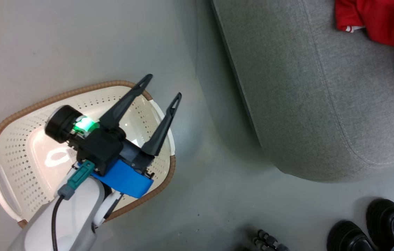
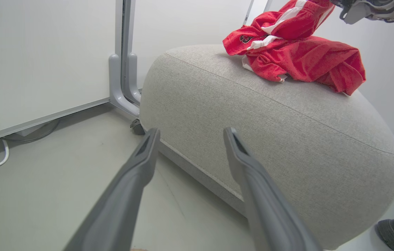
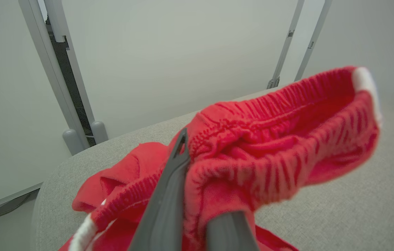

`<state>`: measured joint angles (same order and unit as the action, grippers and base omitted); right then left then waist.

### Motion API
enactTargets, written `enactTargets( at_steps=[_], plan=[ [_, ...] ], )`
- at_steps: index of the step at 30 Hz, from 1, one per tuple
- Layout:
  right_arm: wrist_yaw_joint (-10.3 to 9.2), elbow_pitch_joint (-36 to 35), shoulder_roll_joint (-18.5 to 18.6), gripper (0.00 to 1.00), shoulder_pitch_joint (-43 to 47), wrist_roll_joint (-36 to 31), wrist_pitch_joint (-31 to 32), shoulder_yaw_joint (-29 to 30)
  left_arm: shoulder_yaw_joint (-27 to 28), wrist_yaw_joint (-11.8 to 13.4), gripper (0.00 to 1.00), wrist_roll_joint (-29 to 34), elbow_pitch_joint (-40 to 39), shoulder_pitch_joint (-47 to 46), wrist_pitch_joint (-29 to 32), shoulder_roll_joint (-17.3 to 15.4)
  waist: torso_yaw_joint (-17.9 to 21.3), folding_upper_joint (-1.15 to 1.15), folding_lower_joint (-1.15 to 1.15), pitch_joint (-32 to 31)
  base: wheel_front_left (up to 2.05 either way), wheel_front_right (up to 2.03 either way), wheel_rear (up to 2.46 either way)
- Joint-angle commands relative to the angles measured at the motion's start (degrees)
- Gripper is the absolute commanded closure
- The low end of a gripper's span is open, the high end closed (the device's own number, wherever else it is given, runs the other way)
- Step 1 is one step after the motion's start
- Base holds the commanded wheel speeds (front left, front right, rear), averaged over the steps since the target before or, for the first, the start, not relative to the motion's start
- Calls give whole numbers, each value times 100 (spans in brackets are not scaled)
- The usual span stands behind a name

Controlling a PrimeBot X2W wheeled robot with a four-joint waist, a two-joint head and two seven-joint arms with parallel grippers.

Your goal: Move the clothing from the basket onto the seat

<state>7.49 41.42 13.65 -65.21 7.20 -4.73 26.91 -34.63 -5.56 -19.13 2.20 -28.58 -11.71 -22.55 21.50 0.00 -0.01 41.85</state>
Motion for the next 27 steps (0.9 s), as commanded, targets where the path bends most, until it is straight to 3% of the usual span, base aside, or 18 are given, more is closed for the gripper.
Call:
enactTargets(
  at_steps=[1,7,8,9,19,27],
  plan=[
    [1,49,19,100,77,-46,-47,17,33,22,0,8,-32,-87,1,-44,-14,0,1,47,0,0,0],
    [1,636,5,100,36,-129,-371,162,122,104,0,-40,-113,-1,33,-167,-11,0,1,119,0,0,0],
    [1,711,4,70,17,-138,-408,170,126,106,0,-47,-119,9,32,-173,-9,0,1,118,0,0,0],
    [1,752,21,0,-9,-150,-492,202,123,114,0,-55,-123,16,36,-175,-10,0,1,115,0,0,0],
    [1,1151,124,0,85,-234,-726,-10,46,105,0,-137,39,-57,-64,-52,-100,0,1,-54,0,0,0],
    [1,1264,246,0,597,-178,-791,-397,-7,56,0,-258,407,-19,-267,265,-321,0,1,-616,0,0,0]
  ],
)
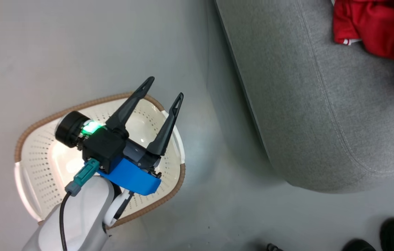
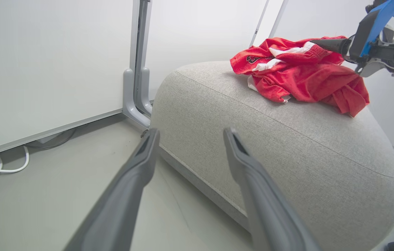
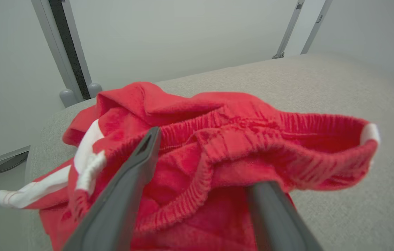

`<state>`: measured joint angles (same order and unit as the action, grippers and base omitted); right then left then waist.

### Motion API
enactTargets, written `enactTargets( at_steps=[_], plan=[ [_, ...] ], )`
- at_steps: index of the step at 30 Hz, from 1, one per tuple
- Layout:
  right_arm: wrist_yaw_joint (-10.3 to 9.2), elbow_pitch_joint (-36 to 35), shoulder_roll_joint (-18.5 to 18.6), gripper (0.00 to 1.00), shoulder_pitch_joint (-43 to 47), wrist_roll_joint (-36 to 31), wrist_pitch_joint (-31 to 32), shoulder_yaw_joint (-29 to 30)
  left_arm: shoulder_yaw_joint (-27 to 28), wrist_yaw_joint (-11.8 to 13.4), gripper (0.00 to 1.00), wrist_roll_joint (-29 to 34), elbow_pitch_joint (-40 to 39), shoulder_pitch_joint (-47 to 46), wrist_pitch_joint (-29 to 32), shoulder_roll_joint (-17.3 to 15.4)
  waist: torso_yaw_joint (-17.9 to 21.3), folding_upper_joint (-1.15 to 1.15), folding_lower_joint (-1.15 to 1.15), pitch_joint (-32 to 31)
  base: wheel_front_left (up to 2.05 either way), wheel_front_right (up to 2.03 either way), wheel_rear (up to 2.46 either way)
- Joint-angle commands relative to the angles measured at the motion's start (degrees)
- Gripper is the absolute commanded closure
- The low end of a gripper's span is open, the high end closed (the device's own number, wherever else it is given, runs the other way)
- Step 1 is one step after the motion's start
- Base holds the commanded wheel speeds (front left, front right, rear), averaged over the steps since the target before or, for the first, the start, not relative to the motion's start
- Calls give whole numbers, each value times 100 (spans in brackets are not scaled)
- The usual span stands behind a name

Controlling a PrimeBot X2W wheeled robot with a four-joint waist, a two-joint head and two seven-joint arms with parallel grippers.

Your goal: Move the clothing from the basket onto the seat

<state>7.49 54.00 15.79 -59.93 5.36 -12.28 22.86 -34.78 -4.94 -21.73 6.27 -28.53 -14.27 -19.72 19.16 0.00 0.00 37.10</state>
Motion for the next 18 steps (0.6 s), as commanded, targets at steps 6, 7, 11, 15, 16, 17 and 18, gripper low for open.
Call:
enactTargets(
  at_steps=[6,7,11,15,16,17,18],
  plan=[
    [1,-58,82,0,685,145,-108,-319,84,-58,0,-114,384,143,-92,246,-310,0,0,-734,0,0,0],
    [1,-76,120,0,807,119,-108,-385,121,-65,0,-133,440,171,-93,292,-346,0,0,-842,0,0,0],
    [1,-174,144,0,1336,-6,-108,-678,406,-113,0,-162,664,486,-97,550,-553,0,0,-1409,0,0,0],
    [1,-315,128,0,1784,-107,-80,-876,668,-157,0,-169,866,811,-98,759,-753,0,0,-1882,0,0,0],
    [1,-381,112,0,1898,-115,-87,-906,735,-169,0,-157,922,906,-98,808,-812,0,0,-2002,0,0,0],
    [1,-447,78,0,2012,-86,-88,-929,805,-177,0,-146,967,994,-99,852,-868,0,0,-2117,0,0,0],
    [1,-530,81,0,2130,-101,-95,-958,872,-179,0,-143,1014,1075,-100,895,-928,0,0,-2222,0,0,0]
  ],
)
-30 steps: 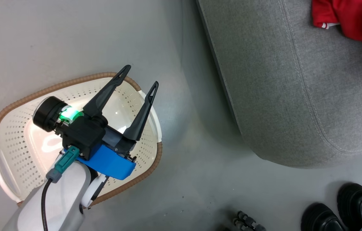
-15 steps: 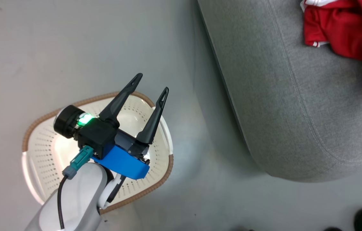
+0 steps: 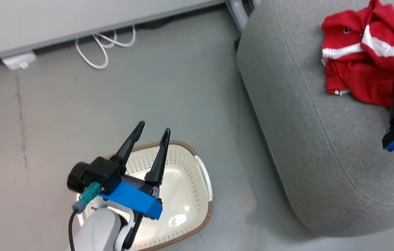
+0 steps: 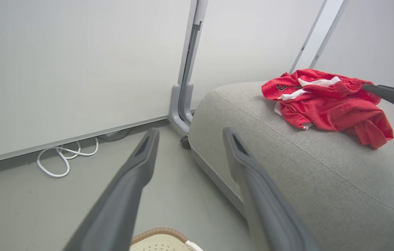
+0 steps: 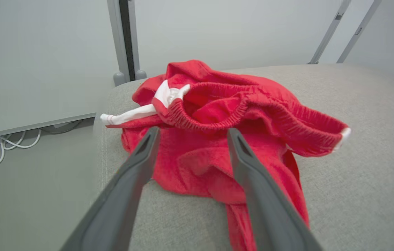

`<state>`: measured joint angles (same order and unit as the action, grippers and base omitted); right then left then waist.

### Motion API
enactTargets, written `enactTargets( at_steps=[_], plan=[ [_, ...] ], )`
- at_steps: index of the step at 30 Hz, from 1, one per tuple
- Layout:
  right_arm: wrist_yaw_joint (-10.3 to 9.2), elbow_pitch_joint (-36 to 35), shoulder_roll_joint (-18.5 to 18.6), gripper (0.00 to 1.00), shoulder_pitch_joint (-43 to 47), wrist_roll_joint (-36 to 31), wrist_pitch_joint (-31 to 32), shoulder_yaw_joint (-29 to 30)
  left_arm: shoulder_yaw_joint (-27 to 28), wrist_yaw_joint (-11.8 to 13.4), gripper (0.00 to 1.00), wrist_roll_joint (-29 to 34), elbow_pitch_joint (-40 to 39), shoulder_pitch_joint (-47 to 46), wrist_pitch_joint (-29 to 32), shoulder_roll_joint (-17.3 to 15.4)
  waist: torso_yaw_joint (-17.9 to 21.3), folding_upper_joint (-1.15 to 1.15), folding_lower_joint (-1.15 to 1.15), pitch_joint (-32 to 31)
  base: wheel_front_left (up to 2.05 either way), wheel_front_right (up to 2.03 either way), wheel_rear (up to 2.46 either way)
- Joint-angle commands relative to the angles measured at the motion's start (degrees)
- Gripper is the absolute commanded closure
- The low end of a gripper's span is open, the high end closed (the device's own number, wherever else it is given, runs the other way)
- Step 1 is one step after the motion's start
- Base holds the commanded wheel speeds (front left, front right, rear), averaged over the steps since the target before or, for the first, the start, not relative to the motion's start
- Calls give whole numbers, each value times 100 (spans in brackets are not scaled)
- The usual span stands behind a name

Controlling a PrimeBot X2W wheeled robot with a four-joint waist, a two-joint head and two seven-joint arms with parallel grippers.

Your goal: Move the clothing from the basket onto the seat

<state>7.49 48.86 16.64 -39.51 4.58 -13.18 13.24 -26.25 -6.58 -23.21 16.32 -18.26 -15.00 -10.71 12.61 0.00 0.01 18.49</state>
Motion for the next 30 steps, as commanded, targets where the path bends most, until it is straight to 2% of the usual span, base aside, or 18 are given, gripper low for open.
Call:
enactTargets(
  at_steps=[1,8,16,25,30],
  plan=[
    [1,-117,-38,0,203,-28,0,-49,95,-26,0,21,47,124,-25,35,-322,0,-1,-446,0,0,0],
    [1,-978,-341,0,1195,119,101,-104,540,-69,0,60,291,613,-26,300,-782,0,-1,-1100,0,0,0],
    [1,-2313,-876,0,2377,9,387,-160,852,-97,0,109,432,1045,-22,411,-1206,0,-1,-1564,0,0,0],
    [1,-3450,-1293,0,3384,-86,794,-144,1160,-90,0,105,479,1415,-21,453,-1467,0,-1,-1895,0,0,0],
    [1,-3843,-1366,0,3767,-40,949,-272,1388,-91,0,138,560,1504,-21,455,-1569,0,-1,-1993,0,0,0]
  ],
)
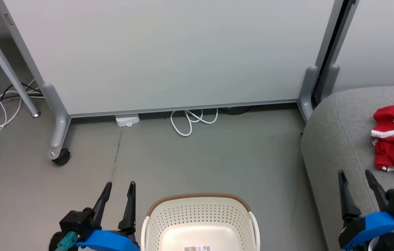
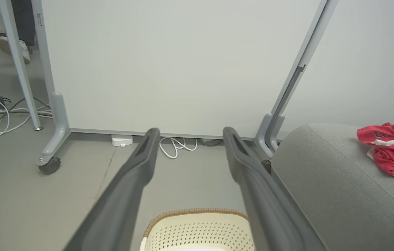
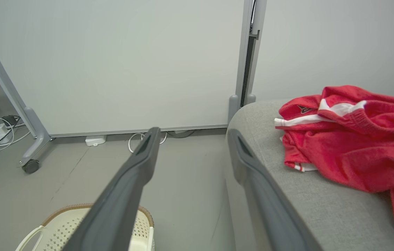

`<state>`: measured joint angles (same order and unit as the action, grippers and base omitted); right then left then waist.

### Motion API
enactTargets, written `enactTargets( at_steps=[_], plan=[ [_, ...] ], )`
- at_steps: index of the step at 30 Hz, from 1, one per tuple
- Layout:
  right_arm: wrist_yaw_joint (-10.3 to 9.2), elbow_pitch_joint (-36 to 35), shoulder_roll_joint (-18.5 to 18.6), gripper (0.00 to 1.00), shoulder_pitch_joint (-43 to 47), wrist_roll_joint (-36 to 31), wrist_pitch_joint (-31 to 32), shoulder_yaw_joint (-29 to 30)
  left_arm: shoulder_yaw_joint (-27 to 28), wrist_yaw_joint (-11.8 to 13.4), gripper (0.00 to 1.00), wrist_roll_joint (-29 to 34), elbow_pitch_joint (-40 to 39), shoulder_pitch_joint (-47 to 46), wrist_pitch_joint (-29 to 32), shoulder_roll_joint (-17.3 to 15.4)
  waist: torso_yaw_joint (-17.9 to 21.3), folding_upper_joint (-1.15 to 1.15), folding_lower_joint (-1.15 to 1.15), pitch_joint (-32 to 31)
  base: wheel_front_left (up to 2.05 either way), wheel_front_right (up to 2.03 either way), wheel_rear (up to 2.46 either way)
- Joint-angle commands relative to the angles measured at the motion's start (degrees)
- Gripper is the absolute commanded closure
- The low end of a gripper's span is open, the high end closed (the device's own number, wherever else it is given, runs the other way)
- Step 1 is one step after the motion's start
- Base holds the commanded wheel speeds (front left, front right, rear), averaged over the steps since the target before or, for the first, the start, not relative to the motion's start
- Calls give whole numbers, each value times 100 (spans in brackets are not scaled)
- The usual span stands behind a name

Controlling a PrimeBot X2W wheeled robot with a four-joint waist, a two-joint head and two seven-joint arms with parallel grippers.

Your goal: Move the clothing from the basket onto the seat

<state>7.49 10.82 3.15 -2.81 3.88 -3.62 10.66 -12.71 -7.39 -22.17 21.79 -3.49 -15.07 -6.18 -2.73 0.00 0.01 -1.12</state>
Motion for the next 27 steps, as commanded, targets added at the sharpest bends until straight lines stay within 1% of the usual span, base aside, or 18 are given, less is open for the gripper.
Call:
enactTargets(
  at_steps=[1,4,11,22,27],
  plan=[
    [1,-75,-22,0,153,39,22,-36,63,-10,0,47,37,46,-15,7,-54,0,-1,-49,0,0,0],
    [1,-173,-30,0,343,179,37,-207,194,-10,0,82,124,75,-15,5,-105,0,-1,-109,0,0,0],
    [1,-157,-29,0,458,378,-2,-365,332,-10,0,112,240,91,-15,-4,-124,0,-1,-159,0,0,0],
    [1,40,-28,0,398,496,-146,-423,251,-11,0,125,303,184,-15,7,-83,0,-1,-184,0,0,0],
    [1,99,-29,0,378,511,-207,-405,209,-11,0,79,316,111,-15,-39,-74,0,-1,-140,0,0,0]
  ],
)
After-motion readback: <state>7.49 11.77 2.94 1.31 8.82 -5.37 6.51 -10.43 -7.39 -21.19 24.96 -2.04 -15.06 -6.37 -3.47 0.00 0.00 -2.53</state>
